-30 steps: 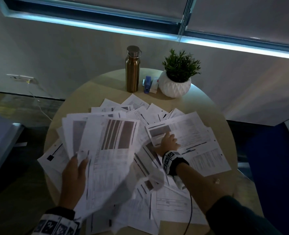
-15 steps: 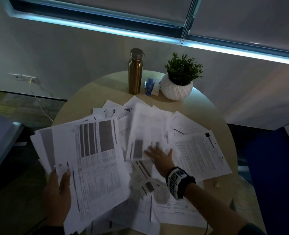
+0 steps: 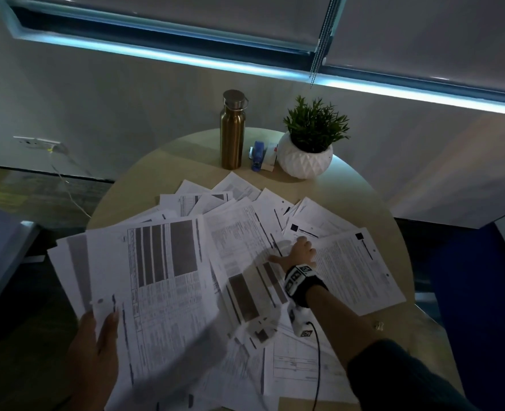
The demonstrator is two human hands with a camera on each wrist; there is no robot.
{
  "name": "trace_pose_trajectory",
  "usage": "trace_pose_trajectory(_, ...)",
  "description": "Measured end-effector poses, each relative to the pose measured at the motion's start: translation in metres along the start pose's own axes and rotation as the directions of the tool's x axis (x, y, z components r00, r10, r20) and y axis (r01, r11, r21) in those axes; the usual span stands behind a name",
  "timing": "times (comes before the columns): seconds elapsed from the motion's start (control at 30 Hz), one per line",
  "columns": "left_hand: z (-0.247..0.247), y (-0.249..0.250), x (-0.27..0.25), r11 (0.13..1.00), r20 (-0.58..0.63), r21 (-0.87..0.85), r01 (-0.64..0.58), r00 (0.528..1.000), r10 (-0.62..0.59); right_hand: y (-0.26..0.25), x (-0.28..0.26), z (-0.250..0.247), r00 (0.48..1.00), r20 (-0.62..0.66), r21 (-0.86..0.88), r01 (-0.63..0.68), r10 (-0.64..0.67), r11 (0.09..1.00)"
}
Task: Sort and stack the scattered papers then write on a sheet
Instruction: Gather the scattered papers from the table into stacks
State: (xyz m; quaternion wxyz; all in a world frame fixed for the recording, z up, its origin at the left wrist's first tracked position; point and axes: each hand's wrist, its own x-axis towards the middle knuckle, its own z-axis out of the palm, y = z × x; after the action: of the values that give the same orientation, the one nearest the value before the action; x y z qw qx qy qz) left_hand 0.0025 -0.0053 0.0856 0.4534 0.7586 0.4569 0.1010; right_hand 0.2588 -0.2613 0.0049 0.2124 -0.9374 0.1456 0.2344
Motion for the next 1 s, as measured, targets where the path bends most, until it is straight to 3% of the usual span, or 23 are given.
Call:
trace_pose_trajectory(0.07,-0.001,0.005,-0.001,1.000,0.020,-0.006,0.019,1.000,-0.019,-0.005,0.007,0.003,0.999,0.032,-0.066,-0.014,0.016,0.998)
trace_pose_trajectory(0.13,-0.004,0.007,-0.001,0.999,0.033,-0.015,0.029,0.999,-0.029,-0.009,0.011,0.003,0.993,0.116,-0.008,0.003,-0.002,1.000)
trace_pose_trajectory(0.23,-0.007,0.003,-0.001,0.997,0.038,-0.036,0.063,0.997,-0.061,-0.016,0.014,-0.001,0.973,0.172,-0.009,0.156,-0.152,0.988)
trace_pose_trajectory(0.33,-0.007,-0.002,0.000,0.996,0.028,-0.052,0.069,0.997,-0.068,-0.018,0.010,-0.003,0.965,0.194,-0.037,0.189,-0.179,0.981)
trace_pose_trajectory(0.53,-0.007,-0.001,0.012,0.995,0.031,-0.053,0.083,0.996,-0.081,0.006,0.001,-0.007,0.982,0.142,0.231,0.092,-0.127,0.969)
trace_pose_trajectory(0.6,-0.007,0.000,0.017,0.996,0.041,-0.051,0.074,0.997,-0.072,0.016,-0.005,-0.013,0.985,0.083,0.327,0.116,-0.150,0.938)
trace_pose_trajectory(0.7,-0.006,0.001,0.027,0.996,0.047,-0.060,0.060,0.997,-0.057,0.036,-0.015,-0.030,0.989,-0.015,0.514,0.135,-0.148,0.847)
trace_pose_trajectory(0.77,-0.002,0.002,0.033,0.997,0.069,-0.063,0.053,0.996,-0.048,0.052,-0.021,-0.042,0.996,-0.049,0.644,0.089,-0.076,0.760)
trace_pose_trajectory(0.87,0.006,-0.004,0.046,0.997,0.125,-0.068,0.045,0.992,-0.036,0.070,-0.033,-0.058,1.000,-0.012,0.803,0.004,0.011,0.596)
trace_pose_trajectory(1.0,0.020,-0.002,0.056,0.997,0.154,-0.039,-0.067,0.985,0.072,0.074,-0.057,-0.069,0.995,0.060,0.874,-0.012,-0.084,0.485)
